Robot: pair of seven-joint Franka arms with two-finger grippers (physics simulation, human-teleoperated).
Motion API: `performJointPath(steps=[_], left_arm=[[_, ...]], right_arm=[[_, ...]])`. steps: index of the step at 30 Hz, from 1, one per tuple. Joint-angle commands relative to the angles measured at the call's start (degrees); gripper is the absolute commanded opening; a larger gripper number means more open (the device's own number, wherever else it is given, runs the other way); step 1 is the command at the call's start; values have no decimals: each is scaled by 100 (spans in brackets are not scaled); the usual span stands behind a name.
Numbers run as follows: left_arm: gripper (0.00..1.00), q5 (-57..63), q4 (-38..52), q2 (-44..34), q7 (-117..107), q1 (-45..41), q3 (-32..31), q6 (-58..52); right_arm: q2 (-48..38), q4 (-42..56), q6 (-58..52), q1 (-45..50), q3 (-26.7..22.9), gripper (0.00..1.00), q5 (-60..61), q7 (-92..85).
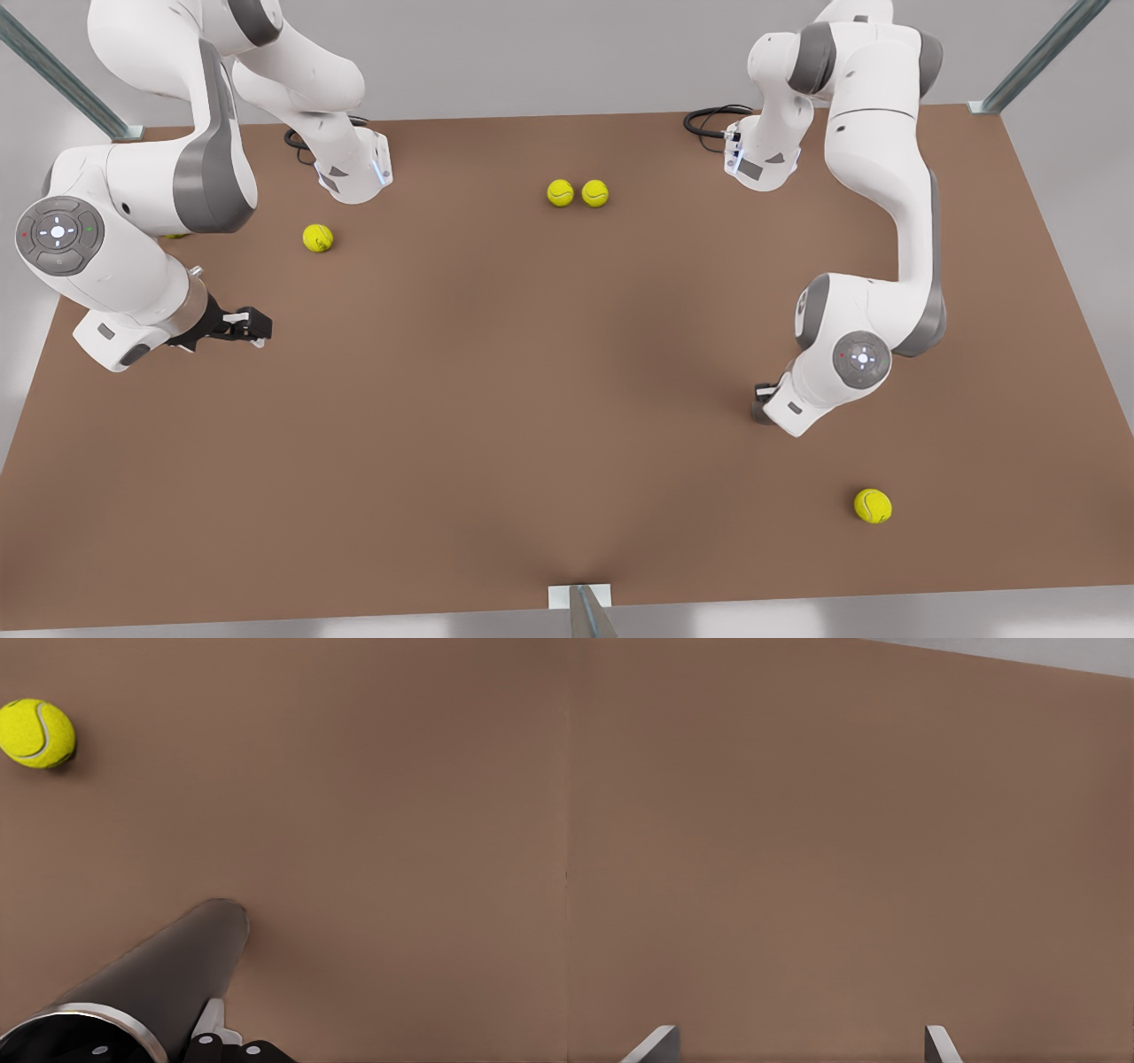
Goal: Put the tennis tube upright
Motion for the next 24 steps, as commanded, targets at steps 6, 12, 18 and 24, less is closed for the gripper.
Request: performJointPath(steps=[6, 12, 18, 24], left_arm=[[21, -194, 0, 35, 10, 8, 1, 2], [100, -185, 0, 61, 1, -1, 1, -6], [100, -176, 9, 26, -8, -18, 1, -24], [100, -167, 132, -18, -43, -18, 10, -68]], right_arm=[[-1, 0, 0, 0, 0, 100, 0, 0], [-1, 0, 0, 0, 0, 100, 0, 0], [-1, 0, 0, 0, 0, 100, 0, 0], [-1, 0, 0, 0, 0, 100, 0, 0]])
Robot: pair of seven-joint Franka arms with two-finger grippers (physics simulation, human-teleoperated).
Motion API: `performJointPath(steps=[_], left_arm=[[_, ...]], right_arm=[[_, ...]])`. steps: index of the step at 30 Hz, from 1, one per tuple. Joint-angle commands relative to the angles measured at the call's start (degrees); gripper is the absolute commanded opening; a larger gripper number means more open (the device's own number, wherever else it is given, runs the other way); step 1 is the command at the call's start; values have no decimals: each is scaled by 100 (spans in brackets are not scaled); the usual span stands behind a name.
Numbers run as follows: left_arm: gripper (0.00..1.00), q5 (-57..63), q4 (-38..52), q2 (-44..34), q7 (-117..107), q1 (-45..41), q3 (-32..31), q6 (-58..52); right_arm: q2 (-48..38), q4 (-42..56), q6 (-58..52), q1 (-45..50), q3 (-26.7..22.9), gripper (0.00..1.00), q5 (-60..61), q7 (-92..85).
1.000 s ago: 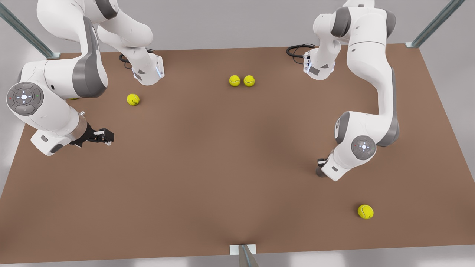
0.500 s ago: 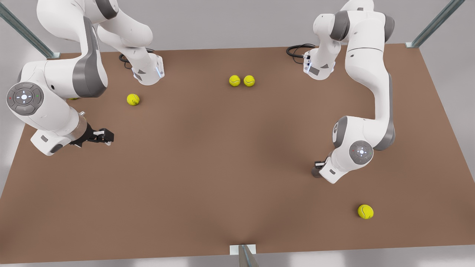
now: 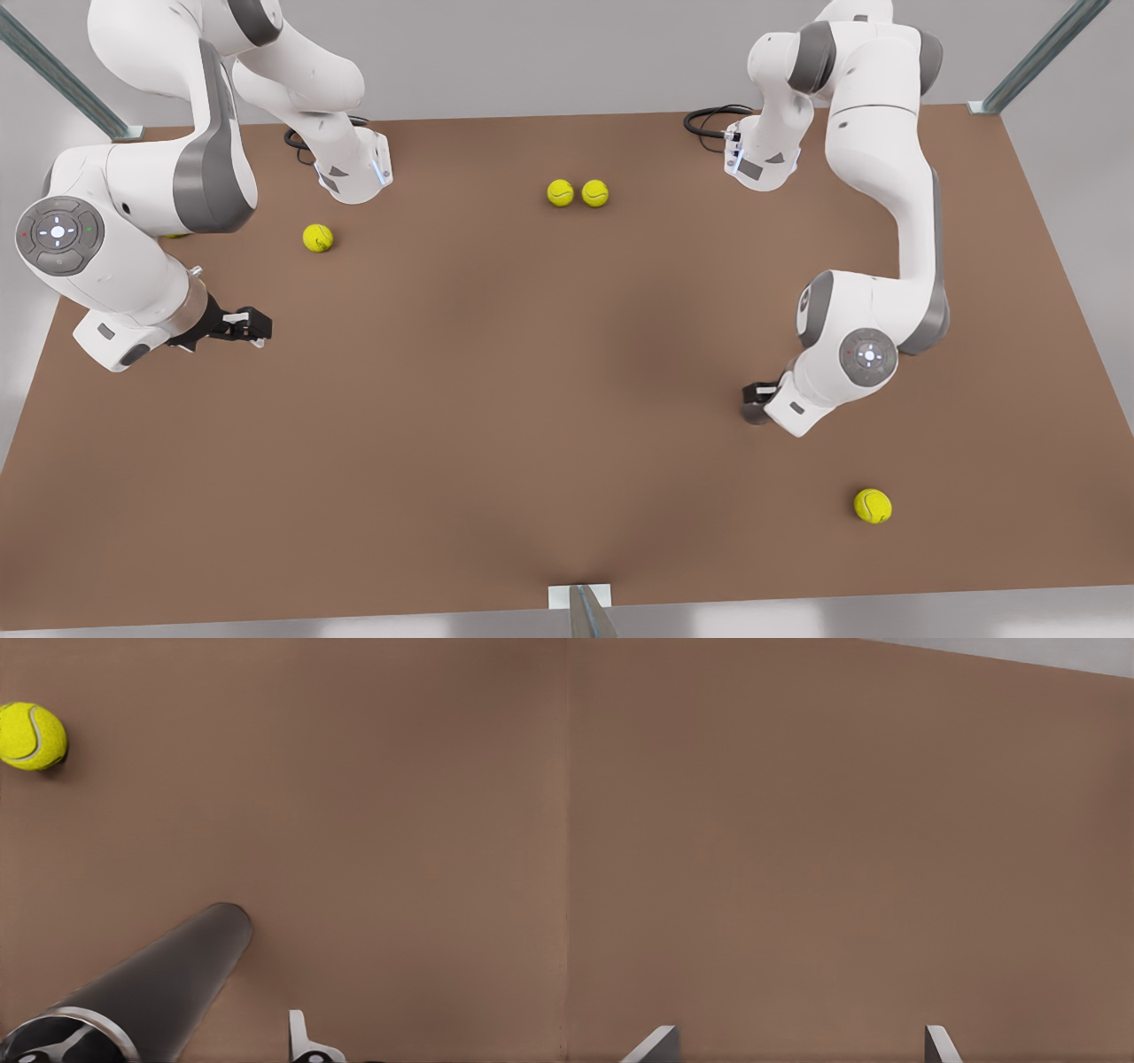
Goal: Put the tennis tube upright
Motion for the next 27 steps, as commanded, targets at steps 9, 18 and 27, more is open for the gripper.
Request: performJointPath(steps=[9, 18, 27], left_arm=[[100, 8, 9, -53, 0, 0, 0, -89], [100, 8, 18, -79, -18, -9, 0, -89], [100, 17, 695, -88, 18, -9, 9, -1196]], right_arm=[[-1, 0, 0, 9, 0, 100, -18, 0], [-1, 0, 0, 9, 0, 100, -18, 0], [-1, 0, 0, 9, 0, 100, -18, 0]])
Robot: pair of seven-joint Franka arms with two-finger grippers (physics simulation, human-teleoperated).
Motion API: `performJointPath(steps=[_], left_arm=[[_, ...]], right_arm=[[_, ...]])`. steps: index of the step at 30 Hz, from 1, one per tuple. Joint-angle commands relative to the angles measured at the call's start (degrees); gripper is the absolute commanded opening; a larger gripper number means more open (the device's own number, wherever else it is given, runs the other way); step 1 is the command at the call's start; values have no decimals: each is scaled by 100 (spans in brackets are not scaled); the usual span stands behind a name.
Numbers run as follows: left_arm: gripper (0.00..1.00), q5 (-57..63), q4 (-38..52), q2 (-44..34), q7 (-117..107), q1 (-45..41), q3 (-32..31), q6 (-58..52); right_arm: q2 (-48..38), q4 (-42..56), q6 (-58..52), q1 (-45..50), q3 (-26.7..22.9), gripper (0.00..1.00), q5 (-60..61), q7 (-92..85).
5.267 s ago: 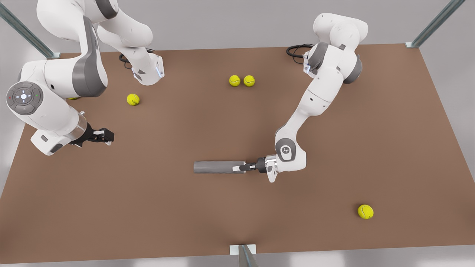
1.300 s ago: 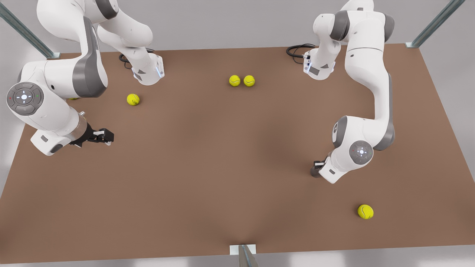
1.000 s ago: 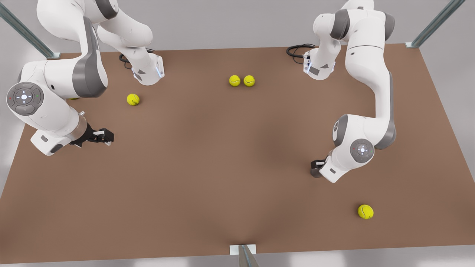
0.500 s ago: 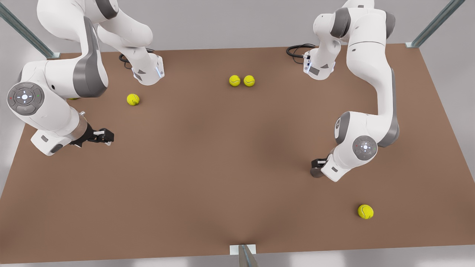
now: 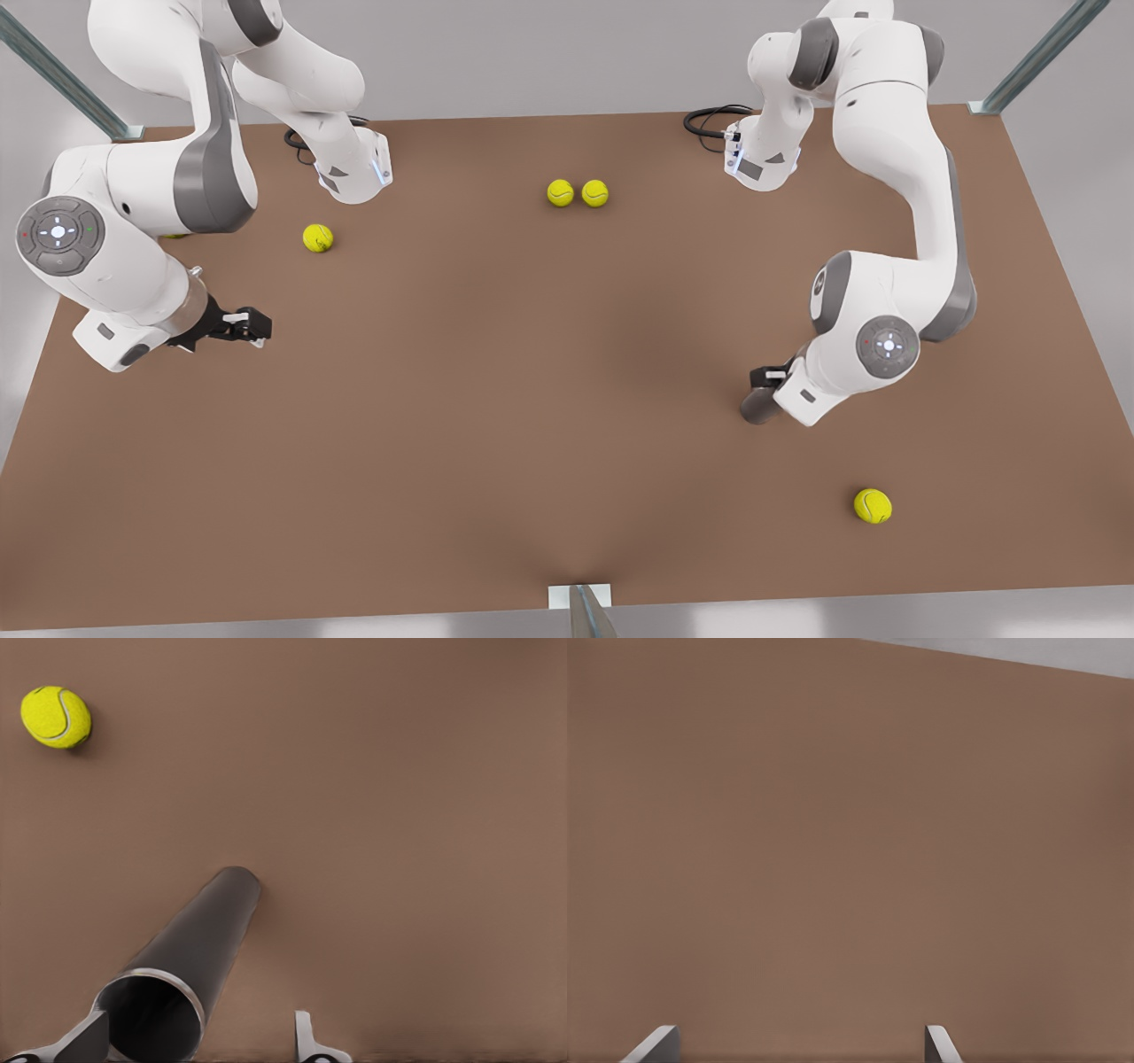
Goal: Put the tennis tube upright
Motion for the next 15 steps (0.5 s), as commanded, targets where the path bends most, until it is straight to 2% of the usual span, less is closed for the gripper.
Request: performJointPath(steps=[1, 4, 7, 8, 10, 11, 13, 15], left_arm=[[100, 13, 95, -4, 5, -6, -5, -102], [100, 22, 306, -127, 373, -14, -5, -446], [100, 443, 1062, -171, 1077, 3, -5, -1438], [100, 470, 1001, -558, 1437, 169, -13, -1483], [100, 470, 378, -1084, 1552, 363, -171, -1343], [100, 479, -79, -1348, 1543, 626, -435, -983], [100, 549, -924, -1683, 1517, 627, -444, -296], [100, 540, -925, -1656, 1525, 618, -444, -314]], right_arm=[[0, 0, 0, -3, 0, 100, 0, 0], [0, 0, 0, 6, 0, 100, 0, 0], [0, 0, 0, 6, 0, 100, -9, 0], [0, 0, 0, 6, 0, 100, -9, 0], [0, 0, 0, 6, 0, 100, -9, 0], [0, 0, 0, 6, 0, 100, -9, 0], [0, 0, 0, 6, 0, 100, -9, 0], [0, 0, 0, 6, 0, 100, -9, 0]])
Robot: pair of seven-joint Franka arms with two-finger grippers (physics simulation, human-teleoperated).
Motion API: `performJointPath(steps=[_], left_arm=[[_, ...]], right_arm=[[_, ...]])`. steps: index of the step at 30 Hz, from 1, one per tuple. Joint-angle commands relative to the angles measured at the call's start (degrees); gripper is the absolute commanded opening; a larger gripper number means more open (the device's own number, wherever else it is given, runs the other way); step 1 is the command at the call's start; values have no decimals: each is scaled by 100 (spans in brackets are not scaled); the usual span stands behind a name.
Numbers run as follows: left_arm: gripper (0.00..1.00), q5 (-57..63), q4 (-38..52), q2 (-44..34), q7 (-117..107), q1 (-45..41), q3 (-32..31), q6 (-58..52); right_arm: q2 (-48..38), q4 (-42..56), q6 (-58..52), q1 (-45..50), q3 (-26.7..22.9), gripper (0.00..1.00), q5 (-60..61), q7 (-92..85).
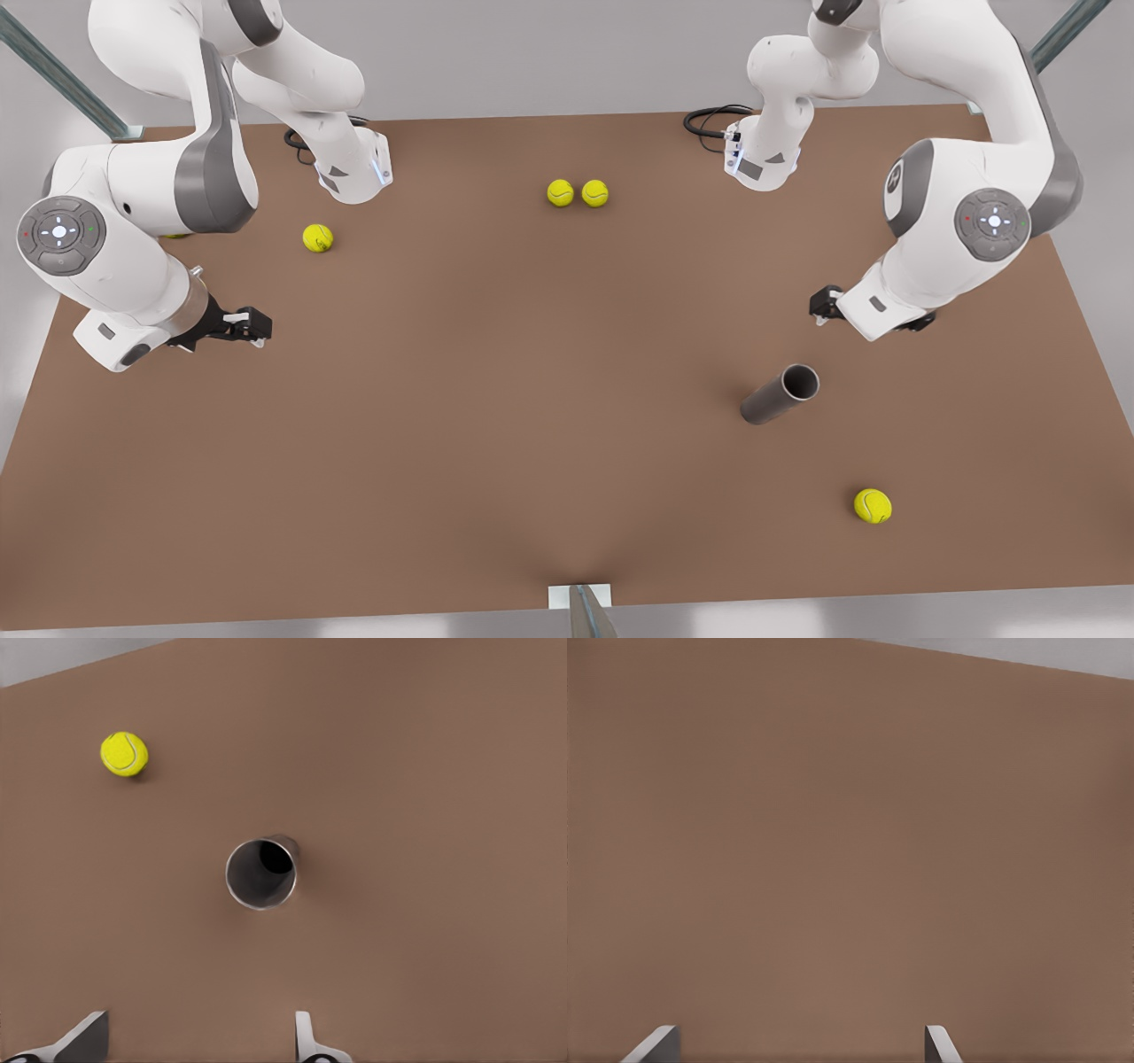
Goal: Put the tennis tube upright
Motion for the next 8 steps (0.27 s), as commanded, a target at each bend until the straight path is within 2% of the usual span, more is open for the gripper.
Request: performJointPath(steps=[1, 5, 8], left_arm=[[100, 42, 0, 0, -1, 2, 0, -3], [100, 33, 26, 158, -27, -7, 9, -11], [100, 33, 26, 167, -36, -24, 9, -29]], right_arm=[[0, 0, 0, -4, 0, 100, 0, 0], [0, -52, 0, 22, 9, 100, 26, 26], [316, -70, -9, 57, 9, 100, 0, 18]])
